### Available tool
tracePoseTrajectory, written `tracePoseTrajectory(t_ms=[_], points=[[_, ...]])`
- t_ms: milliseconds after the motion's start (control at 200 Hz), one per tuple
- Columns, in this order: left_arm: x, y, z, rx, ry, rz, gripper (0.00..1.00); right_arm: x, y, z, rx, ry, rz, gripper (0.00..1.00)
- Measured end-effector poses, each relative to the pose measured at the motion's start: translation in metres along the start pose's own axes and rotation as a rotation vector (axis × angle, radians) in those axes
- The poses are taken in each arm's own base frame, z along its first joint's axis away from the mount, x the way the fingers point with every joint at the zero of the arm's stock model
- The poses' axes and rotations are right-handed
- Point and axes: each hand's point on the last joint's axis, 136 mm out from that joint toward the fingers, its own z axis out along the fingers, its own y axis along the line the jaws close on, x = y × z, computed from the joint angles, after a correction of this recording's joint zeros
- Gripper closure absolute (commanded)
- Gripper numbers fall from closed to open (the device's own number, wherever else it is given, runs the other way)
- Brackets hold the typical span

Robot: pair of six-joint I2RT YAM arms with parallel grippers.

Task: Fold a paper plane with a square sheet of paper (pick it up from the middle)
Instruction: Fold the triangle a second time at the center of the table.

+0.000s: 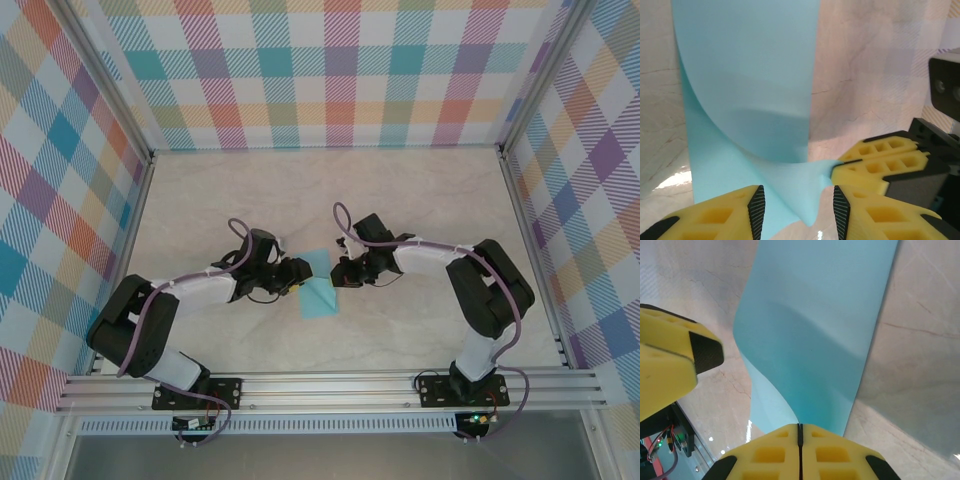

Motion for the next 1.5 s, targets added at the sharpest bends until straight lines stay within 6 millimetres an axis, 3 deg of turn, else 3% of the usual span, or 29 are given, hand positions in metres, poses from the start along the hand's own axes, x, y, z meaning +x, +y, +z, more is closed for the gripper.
tracePoseTrajectory(t_ms=[245, 900, 1500], points=[[0.001, -0.007, 0.002, 0.028, 0.007, 0.019, 0.62, -0.011, 0.001, 0.007, -0.003, 0.005, -0.025, 0.92], [0.013, -0.001, 0.028, 0.035, 0.067, 0.004, 0.74, -0.001, -0.011, 0.019, 0.013, 0.068, 0.003, 0.90], [0.014, 0.007, 0.039, 0.011, 0.085, -0.013, 0.74, -0.003, -0.017, 0.017, 0.056, 0.061, 0.009, 0.90]])
